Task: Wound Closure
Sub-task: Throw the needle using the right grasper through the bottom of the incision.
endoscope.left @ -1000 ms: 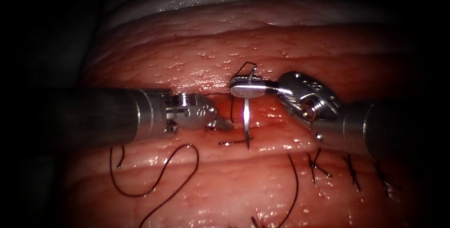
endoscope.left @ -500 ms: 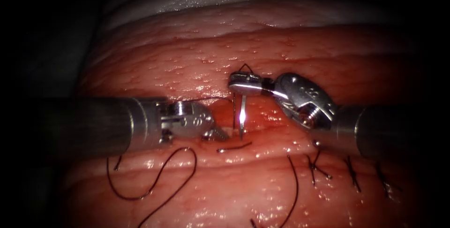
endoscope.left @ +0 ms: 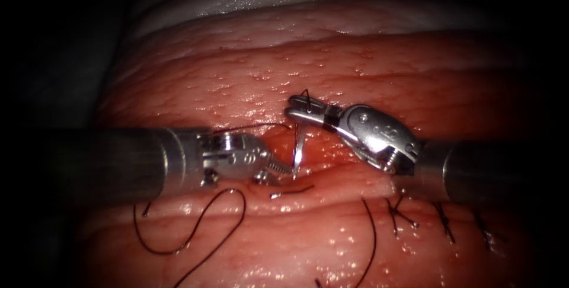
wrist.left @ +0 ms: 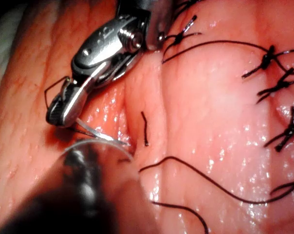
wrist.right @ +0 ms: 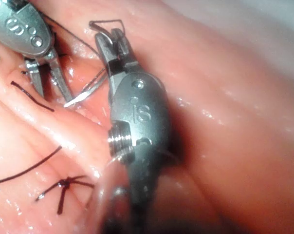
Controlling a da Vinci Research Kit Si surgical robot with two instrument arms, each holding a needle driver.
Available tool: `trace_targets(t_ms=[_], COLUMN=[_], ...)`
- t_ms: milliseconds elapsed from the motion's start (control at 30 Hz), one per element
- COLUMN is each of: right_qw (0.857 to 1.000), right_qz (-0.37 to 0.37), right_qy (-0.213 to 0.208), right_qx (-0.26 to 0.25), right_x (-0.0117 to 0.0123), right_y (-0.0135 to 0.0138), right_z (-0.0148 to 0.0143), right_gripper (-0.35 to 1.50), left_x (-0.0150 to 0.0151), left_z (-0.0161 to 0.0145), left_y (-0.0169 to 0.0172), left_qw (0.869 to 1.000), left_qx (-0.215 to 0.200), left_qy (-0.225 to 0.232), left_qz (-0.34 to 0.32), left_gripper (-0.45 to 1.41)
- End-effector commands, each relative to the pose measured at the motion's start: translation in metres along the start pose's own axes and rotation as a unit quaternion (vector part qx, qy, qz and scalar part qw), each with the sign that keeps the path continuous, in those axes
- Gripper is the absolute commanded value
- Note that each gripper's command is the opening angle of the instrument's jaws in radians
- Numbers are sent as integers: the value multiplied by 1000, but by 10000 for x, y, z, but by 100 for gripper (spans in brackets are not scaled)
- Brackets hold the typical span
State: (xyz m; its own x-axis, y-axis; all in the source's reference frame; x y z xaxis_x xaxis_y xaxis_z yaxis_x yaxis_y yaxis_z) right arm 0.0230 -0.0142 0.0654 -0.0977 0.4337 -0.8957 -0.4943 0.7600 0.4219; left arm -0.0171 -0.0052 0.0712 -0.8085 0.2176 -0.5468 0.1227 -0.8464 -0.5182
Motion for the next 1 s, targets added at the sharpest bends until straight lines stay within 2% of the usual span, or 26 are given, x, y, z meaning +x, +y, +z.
trace_targets(t_ms=[33,333,533,700,800,1000], right_qw=[1000,998,999,999,998,997], right_qz=[-10,-51,-12,-6,17,25], right_qy=[-3,-16,-18,-31,-35,-52], right_qx=[1,27,37,38,43,52], right_x=[-8,-27,-37,-30,-26,-25], right_y=[-2,-23,-37,-31,-26,-23], right_z=[5,-1,-3,-1,-3,-7], right_gripper=[-35,-35,-35,-35,-35,-35], left_x=[2,11,15,29,41,46], left_z=[6,-1,-4,-18,-33,-30], left_y=[-3,2,6,17,40,71], left_qw=[1000,1000,1000,998,995,993], left_qx=[1,2,9,51,86,100], left_qy=[0,4,6,38,53,51], left_qz=[0,-2,-3,-13,-19,-23], left_gripper=[14,14,15,19,10,2])
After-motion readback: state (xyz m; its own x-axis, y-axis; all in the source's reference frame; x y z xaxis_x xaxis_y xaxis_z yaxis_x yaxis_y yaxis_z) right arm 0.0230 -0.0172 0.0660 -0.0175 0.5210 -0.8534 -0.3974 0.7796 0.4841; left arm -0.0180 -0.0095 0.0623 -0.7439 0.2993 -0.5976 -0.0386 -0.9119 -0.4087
